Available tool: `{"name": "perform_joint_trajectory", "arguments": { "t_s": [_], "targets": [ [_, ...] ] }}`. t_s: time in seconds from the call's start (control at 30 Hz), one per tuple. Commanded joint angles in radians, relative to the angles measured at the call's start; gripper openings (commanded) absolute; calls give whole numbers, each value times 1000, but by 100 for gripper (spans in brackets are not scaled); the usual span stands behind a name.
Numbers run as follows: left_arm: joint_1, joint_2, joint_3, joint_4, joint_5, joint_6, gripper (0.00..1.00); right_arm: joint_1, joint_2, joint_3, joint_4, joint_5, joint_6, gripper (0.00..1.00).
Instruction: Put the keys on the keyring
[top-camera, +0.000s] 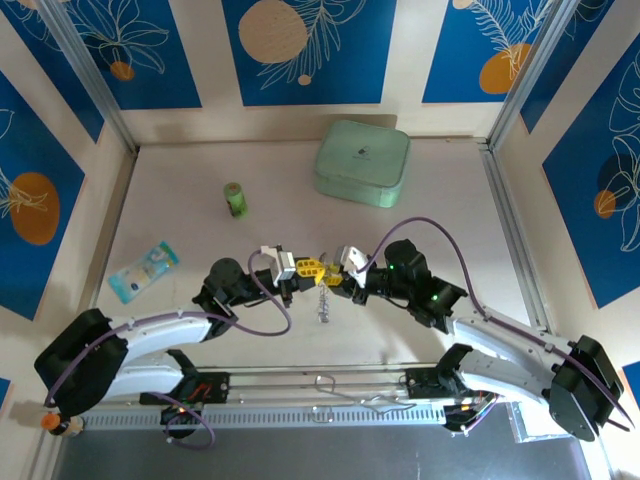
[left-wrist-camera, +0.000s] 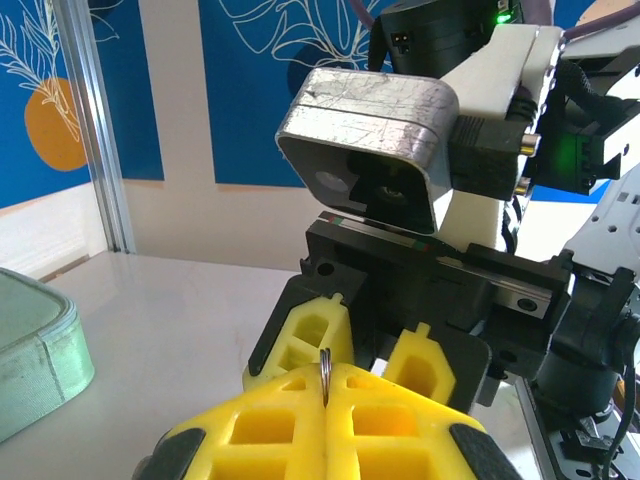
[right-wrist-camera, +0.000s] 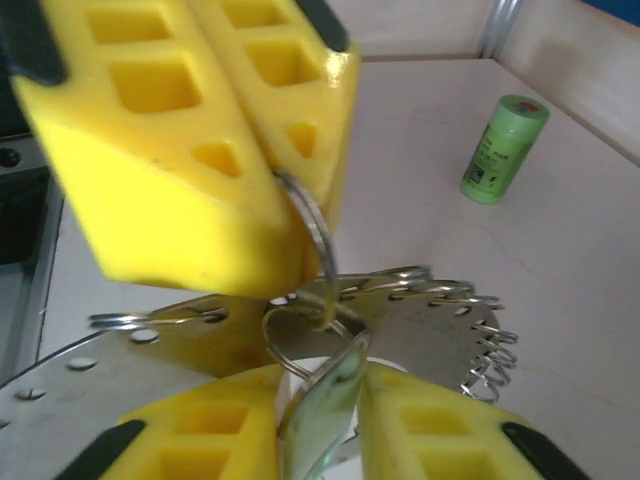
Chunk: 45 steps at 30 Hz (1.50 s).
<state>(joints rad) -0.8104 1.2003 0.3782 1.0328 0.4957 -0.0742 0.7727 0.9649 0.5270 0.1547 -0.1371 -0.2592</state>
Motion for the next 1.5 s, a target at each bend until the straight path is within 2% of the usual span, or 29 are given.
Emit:
{"name": "perform_joint_trajectory", "arguments": {
  "t_s": [0.0,0.1,0.23,0.67,0.87,1.13,1.47],
  "targets": [
    [-9,2,-4,78,1,-16,0,10,-11,-10,15,49,-30,16],
    [-9,-4,-2,65,1,-15,0,9,-21,-8,-2,57,-46,7],
    [-9,-21,-3,30,-4,4,0,9,-41,7,-37,48,-64,0],
    [-9,-45,3,-36,44,29,0,-9,-7,134,-272,-60,-108,0],
    [-9,-65,13,-98,55,51,0,-12,-6,163,-281,-82,-106,0],
    [-9,-96,9,-161,20,96,0,-24,-63,173,-292,-64,-112,0],
    [-10,-124,39,-335,3,189,0,-27,-88,200,-347,-12,-144,0]
  ]
}}
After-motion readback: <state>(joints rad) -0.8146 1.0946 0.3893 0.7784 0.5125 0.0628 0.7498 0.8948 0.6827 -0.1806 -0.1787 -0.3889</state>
